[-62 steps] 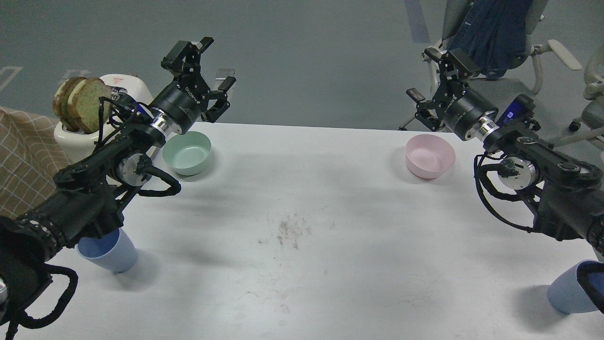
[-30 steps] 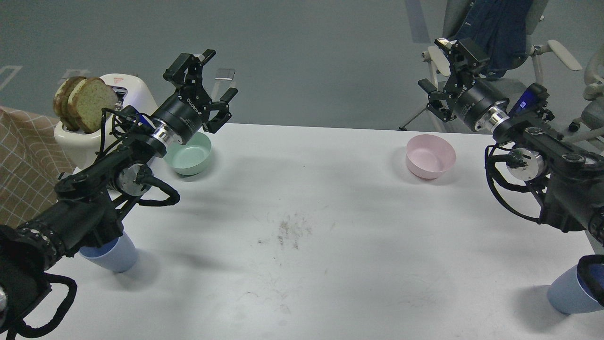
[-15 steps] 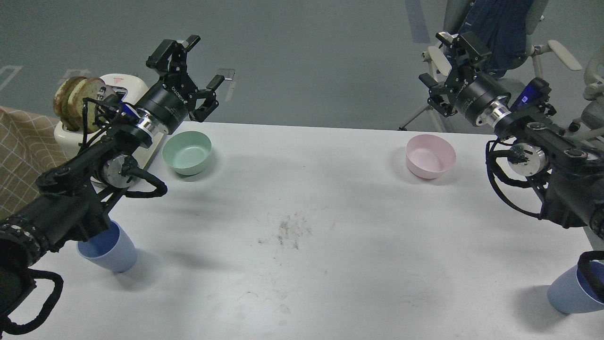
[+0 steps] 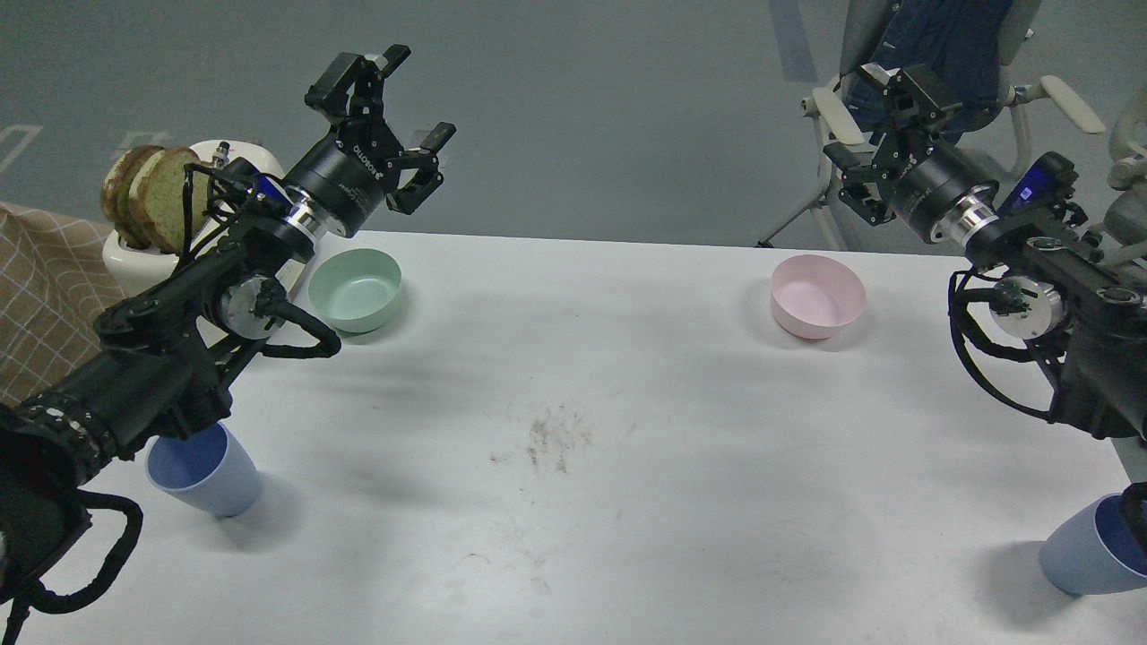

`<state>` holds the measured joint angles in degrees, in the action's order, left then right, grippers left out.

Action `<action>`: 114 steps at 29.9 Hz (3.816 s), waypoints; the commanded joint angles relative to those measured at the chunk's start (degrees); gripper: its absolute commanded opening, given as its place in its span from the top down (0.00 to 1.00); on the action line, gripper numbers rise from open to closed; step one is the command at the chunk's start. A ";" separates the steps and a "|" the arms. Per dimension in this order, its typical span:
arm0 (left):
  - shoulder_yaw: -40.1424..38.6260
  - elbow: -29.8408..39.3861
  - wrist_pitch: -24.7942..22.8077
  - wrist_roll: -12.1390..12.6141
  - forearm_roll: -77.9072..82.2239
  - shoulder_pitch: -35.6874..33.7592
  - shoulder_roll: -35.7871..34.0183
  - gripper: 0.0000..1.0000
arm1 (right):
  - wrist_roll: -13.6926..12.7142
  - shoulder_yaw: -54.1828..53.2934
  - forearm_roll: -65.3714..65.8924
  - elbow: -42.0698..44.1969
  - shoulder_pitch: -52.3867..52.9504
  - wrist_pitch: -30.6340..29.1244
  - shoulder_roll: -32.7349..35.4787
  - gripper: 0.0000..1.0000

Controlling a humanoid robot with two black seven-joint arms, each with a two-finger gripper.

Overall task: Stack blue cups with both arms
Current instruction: 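Lower the left gripper to the blue cup nearest it, then grasp the blue cup with the left gripper and lift it, then carry the blue cup to table center and set it upright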

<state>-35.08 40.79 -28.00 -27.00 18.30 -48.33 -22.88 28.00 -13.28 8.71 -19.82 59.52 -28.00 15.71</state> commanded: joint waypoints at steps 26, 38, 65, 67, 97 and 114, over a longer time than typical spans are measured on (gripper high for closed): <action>10.10 53.60 0.00 -1.00 67.11 -2.12 -62.55 0.05 | 0.00 0.01 -0.01 -1.63 -2.57 0.00 0.11 0.00; 31.00 49.66 4.07 -1.00 69.76 -2.04 -65.46 0.05 | 0.00 0.01 -0.01 -1.72 -3.88 0.00 0.03 0.00; 40.08 36.64 14.73 -1.00 76.97 2.80 -55.26 0.43 | 0.00 -0.26 -0.01 -4.35 -4.77 0.00 0.46 0.00; 40.09 36.64 14.73 -1.00 77.06 2.80 -55.17 0.79 | 0.00 -0.26 -0.01 -4.35 -4.94 0.00 0.46 0.00; 32.00 49.65 2.10 -1.00 82.77 -19.15 -45.44 1.00 | 0.00 0.09 0.08 -4.00 5.77 0.00 2.48 0.00; 33.31 37.01 0.00 -1.00 82.95 -26.47 -5.36 1.00 | 0.00 2.73 2.36 -3.56 12.29 0.00 3.98 0.00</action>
<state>-2.51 81.62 -28.01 -27.99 101.23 -74.12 -33.71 28.00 -10.95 11.09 -23.40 71.67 -28.00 19.63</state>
